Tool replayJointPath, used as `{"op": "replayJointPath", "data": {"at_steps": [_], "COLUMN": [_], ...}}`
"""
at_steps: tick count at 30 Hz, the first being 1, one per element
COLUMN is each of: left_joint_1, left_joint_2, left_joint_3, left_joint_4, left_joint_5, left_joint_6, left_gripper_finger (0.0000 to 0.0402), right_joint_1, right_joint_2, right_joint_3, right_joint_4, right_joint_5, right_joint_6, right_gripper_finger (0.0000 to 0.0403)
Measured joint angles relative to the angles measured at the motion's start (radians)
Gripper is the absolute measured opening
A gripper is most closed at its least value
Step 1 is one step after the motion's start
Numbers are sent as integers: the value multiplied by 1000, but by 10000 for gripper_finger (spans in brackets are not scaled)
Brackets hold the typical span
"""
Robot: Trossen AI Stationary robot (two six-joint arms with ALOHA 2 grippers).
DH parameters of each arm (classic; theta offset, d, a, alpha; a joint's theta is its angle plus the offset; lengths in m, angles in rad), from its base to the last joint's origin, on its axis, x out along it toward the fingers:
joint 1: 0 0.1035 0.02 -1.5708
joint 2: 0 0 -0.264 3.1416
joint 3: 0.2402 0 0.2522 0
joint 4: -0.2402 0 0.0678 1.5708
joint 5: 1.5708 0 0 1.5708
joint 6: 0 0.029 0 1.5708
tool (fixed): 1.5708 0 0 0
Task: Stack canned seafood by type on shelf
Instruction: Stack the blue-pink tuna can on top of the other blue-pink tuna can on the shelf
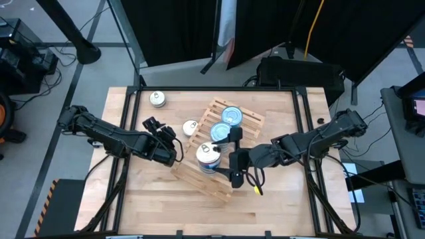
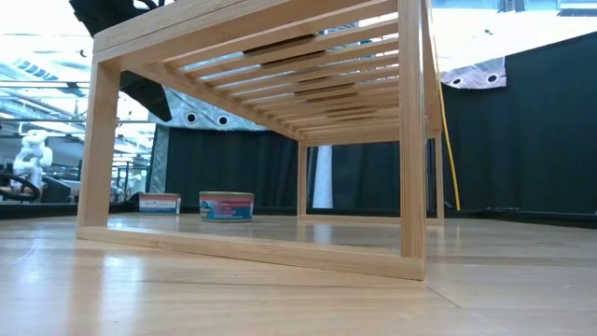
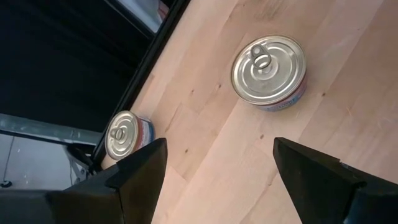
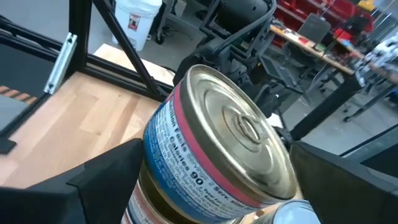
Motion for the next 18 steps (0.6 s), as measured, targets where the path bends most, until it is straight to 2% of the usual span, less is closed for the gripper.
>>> {"op": "replayJointPath", "data": {"at_steps": [10, 18], "left_joint_1": [0, 0], "left_joint_2": [0, -29], "left_joint_3": [0, 0], "left_joint_4": [-3, -3], "left_joint_5": [19, -83], "left_joint_6": [7, 57], "left_gripper_finger": [301, 301], "right_joint_1": [-30, 47], "right_joint_2": [0, -46], "right_joint_3": [2, 1], "right_joint_4": [-25, -10], "right_joint_5": [-32, -24], "right_joint_6": [10, 10], "right_gripper_finger": [396, 396]}}
